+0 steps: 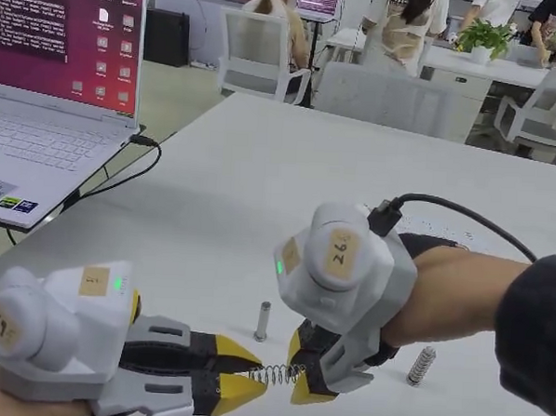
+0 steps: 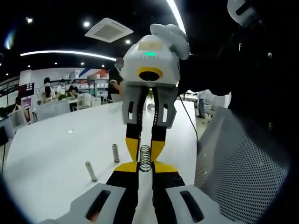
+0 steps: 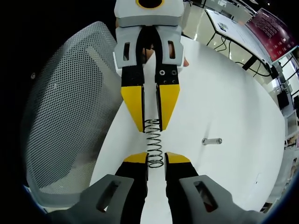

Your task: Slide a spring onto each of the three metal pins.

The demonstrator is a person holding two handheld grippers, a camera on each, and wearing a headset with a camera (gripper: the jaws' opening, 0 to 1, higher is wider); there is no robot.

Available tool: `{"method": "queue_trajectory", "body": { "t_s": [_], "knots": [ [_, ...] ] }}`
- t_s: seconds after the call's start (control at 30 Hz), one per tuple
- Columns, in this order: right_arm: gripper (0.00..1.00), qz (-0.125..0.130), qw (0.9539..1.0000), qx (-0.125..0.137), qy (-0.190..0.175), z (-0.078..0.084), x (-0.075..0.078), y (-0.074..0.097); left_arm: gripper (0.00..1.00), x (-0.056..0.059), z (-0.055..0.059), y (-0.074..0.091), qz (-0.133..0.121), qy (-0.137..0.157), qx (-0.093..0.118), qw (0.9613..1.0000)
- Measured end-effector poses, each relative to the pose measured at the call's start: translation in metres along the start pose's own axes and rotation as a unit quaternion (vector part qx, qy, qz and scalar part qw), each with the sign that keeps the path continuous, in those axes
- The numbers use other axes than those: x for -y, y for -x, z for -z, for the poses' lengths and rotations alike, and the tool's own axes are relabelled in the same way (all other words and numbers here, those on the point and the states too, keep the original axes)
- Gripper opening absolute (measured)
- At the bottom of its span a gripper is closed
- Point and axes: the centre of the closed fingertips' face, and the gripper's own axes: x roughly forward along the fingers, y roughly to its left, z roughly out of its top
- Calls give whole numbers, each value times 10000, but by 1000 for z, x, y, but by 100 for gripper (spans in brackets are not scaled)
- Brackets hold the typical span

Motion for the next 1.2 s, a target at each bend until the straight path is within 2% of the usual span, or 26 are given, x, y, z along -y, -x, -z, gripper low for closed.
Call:
{"method": "queue_trajectory", "body": {
  "t_s": [0.17, 0.47, 0.77, 0.93, 1.2],
  "knots": [
    [10, -11, 10000, -6, -6, 2, 0, -1, 2, -2, -5, 0, -27, -21, 101, 9999],
    [9, 12, 9999, 105, -59, -2, 1, 4, 2, -4, 1, -1, -65, -17, 10, 10000],
    [9, 5, 9994, 325, -138, -15, 0, 17, 3, -5, 6, -2, -62, -46, -81, 9999],
    [9, -57, 9987, 477, -177, -25, -2, 23, 3, -2, 6, -4, -40, -64, -63, 10000],
    [9, -49, 9983, 567, -151, -35, -3, 25, 3, -2, 5, -5, -42, -81, -24, 10000]
  ]
}}
